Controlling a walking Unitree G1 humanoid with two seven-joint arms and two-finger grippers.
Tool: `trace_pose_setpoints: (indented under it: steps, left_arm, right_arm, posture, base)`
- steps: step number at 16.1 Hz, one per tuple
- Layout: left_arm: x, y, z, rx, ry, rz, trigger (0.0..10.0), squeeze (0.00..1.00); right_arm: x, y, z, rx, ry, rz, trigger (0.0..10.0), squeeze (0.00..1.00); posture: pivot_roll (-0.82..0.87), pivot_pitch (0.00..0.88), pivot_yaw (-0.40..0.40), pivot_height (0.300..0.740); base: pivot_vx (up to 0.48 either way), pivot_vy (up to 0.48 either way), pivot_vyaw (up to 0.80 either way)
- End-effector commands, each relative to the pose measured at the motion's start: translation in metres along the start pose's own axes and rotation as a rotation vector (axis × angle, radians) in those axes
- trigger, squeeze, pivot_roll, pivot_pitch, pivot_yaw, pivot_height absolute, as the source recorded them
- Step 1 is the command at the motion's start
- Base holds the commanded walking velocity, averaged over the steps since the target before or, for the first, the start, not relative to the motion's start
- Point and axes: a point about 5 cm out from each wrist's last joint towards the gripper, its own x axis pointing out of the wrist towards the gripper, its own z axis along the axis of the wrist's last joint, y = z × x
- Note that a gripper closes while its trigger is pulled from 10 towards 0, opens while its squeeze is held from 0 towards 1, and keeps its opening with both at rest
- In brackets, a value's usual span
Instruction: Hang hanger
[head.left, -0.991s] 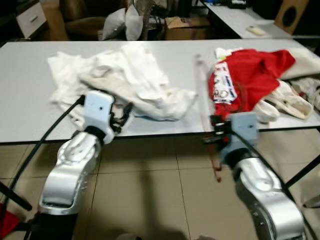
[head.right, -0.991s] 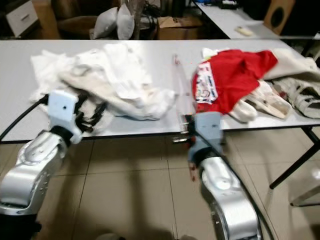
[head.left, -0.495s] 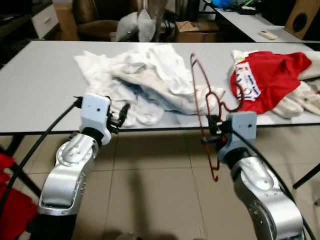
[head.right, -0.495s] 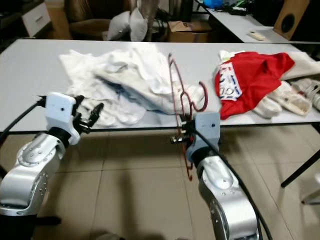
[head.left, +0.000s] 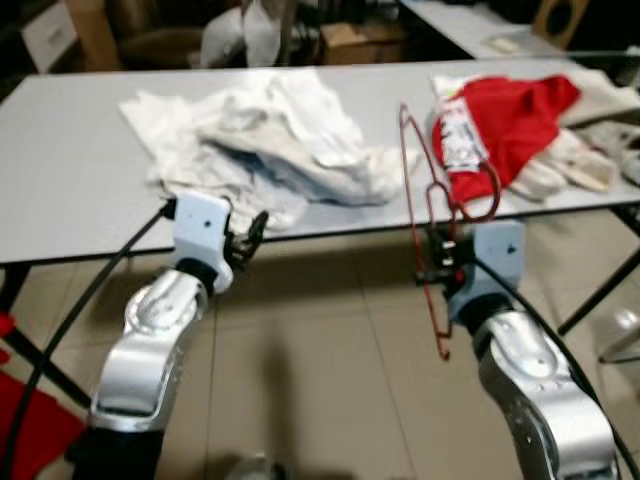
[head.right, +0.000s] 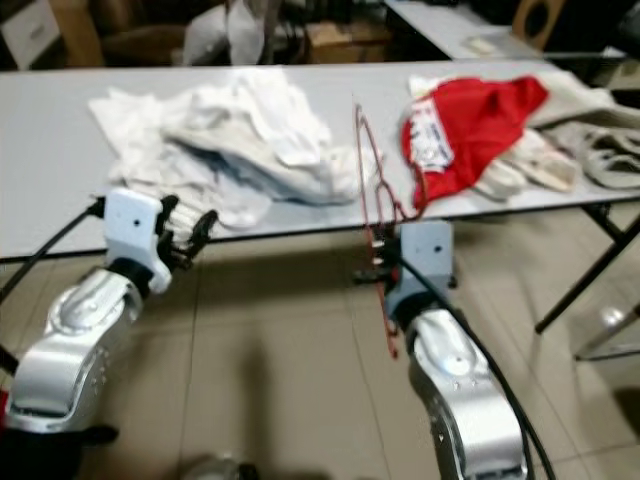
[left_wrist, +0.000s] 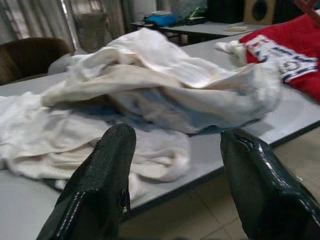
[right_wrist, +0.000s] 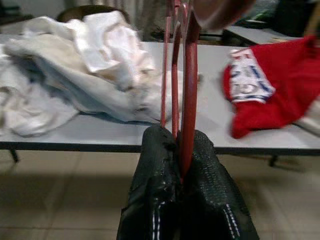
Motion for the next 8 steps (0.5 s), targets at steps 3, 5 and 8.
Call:
trace_pose_setpoints:
  steps: [3,5,8]
  left_arm:
    - [0.0007,0.0006,-0.0002,0.016,0.000,0.009,10.0,0.00]
    - [0.0013,0.0032,0.0002,0.008,-0.013,0.016,10.0,0.00]
    - [0.0052,0.0058,0.0036,0.007,-0.028,0.026,10.0,0.00]
  right_arm:
    - [0.0011,-0.0005,0.0027,0.000,-0.018,-0.002,10.0,0.00]
    - [0.0011,0.0010,0.0024,-0.021,-0.024,0.007,10.0,0.00]
    - [0.0018,0.0024,0.0049,-0.021,-0.044,0.019,10.0,0.00]
  posture:
    - [-0.02,0.000,0.001,0.723]
    - [-0.02,0.000,0.001,0.723]
    - [-0.02,0.000,-0.002,0.723]
  base:
    - [0.000,0.000,0.00]
    - [0.000,0.000,0.00]
    - [0.000,0.000,0.00]
